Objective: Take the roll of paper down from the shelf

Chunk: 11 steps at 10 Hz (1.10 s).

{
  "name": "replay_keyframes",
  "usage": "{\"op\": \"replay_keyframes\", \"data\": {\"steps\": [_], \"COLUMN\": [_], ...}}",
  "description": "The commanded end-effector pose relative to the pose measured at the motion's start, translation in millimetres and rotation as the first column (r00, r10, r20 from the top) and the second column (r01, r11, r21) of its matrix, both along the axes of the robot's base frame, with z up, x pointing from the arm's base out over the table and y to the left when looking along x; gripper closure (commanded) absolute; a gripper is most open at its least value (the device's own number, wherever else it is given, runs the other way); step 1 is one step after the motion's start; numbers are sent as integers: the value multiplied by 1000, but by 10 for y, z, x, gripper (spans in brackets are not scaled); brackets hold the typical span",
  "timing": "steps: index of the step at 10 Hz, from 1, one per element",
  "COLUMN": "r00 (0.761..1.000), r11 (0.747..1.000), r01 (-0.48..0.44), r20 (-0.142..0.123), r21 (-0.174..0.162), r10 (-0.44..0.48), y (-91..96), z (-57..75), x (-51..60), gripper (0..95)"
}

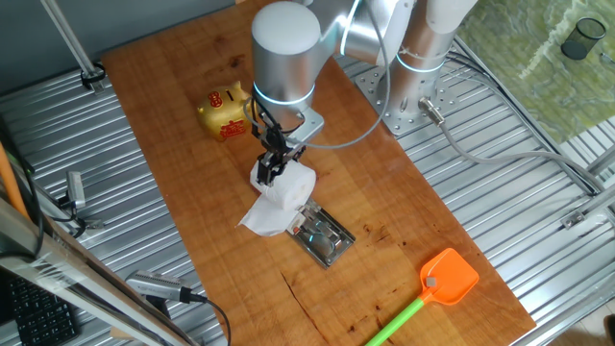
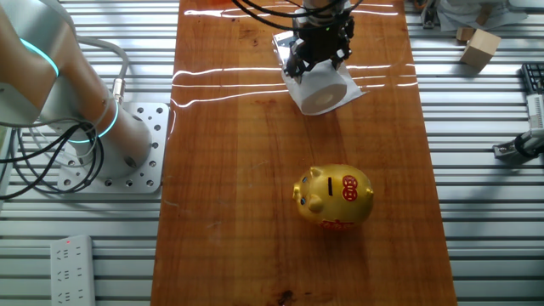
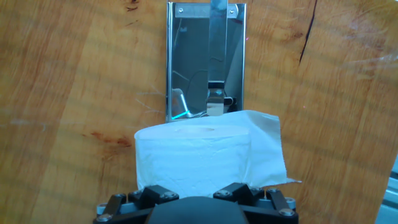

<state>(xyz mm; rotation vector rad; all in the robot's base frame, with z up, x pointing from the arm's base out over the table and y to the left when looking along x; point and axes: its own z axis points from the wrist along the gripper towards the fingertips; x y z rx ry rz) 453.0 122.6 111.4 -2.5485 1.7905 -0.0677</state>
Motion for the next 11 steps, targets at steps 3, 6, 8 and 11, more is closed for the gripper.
{"op": "replay_keyframes", "data": {"steps": [3, 6, 8, 11], "r00": [1000, 999, 999, 998], "r11": [1000, 999, 999, 999], "r01": [3, -35, -45, -48], "r20": [2, 18, 25, 29], "r21": [0, -4, -6, -2], "r10": [-3, 35, 45, 48], "y": [0, 0, 2, 4], "z": [-7, -7, -8, -11], "x": [7, 6, 7, 9], "gripper": [950, 570, 380, 380]}}
